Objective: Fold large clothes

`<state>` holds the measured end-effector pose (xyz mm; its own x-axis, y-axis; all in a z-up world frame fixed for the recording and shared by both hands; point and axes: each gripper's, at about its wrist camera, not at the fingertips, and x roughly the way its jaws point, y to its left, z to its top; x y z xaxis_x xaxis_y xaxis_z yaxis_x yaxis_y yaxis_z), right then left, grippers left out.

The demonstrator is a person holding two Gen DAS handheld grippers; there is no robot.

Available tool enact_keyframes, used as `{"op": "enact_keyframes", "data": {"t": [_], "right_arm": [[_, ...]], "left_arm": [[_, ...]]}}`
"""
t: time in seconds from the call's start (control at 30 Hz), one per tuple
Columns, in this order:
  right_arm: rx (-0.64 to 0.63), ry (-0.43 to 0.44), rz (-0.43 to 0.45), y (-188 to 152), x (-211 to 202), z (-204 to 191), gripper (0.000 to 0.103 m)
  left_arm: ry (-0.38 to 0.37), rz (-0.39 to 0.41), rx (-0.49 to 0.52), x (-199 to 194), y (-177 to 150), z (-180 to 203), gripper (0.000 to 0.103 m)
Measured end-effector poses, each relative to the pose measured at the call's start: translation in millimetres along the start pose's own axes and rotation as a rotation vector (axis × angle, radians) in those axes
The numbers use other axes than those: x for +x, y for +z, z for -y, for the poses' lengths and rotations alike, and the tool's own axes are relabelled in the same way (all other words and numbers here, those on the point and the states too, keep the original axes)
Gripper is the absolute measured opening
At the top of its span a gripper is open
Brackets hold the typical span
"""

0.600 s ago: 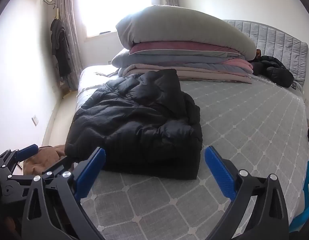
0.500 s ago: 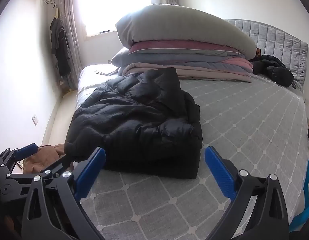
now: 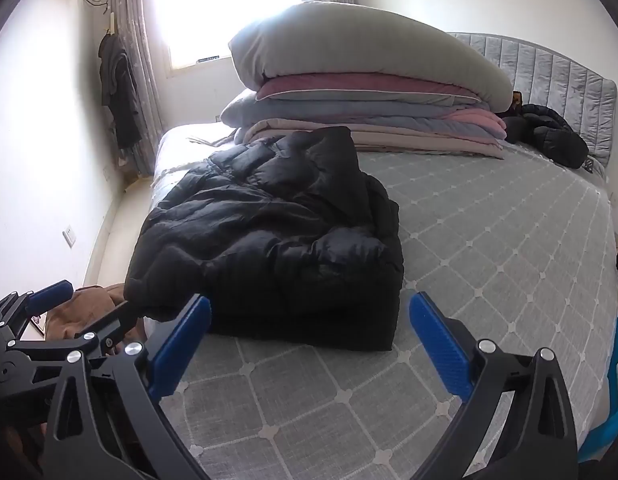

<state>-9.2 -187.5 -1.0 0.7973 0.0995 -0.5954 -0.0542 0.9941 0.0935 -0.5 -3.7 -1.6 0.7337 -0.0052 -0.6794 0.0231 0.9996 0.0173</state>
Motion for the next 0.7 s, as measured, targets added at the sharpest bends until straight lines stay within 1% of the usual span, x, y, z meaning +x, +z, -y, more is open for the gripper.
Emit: {"op": "enact_keyframes", "data": {"t": [0.7], "right_arm": [[0.020,0.008,-0.023,-4.1,6.1,8.9,0.096]], "left_arm": [[-0.001,-0.009,0.011,1.5,-0.1,6.7,0.096]]}}
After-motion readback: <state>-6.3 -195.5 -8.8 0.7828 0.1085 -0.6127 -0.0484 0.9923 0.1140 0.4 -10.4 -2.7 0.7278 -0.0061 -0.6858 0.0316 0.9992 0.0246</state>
